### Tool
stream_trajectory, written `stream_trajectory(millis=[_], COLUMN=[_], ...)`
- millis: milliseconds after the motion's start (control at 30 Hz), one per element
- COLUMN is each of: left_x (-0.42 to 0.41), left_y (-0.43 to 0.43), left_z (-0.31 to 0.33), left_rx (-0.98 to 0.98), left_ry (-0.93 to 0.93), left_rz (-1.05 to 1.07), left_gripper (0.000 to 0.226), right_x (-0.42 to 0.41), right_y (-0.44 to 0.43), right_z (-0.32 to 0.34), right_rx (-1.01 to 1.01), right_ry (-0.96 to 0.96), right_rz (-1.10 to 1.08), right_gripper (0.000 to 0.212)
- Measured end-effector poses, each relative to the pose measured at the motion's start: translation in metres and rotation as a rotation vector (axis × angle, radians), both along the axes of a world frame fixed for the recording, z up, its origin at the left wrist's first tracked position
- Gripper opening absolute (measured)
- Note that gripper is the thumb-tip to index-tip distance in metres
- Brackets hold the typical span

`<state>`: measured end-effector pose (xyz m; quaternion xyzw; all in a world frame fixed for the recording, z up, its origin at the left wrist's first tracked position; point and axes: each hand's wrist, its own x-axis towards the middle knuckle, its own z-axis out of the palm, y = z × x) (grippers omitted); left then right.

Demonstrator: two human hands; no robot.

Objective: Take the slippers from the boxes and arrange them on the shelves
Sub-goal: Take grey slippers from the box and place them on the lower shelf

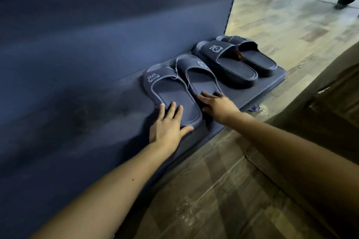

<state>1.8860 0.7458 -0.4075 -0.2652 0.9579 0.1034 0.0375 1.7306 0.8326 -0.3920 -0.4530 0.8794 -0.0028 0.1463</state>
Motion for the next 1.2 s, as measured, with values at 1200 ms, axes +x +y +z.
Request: stream_trajectory(millis=[1200], left_x=[0.018], left_y=[-0.029], left_z=[0.121], left_rx=[0.057], left_ry=[0.595], left_rz=[-0.04], left_gripper=[0.043], right_x=[0.044], right_y=[-0.009], right_z=[0.144], right_rx=[-0.264], right_ry=[0.018], right_rz=[0.078], right_gripper=[0.047])
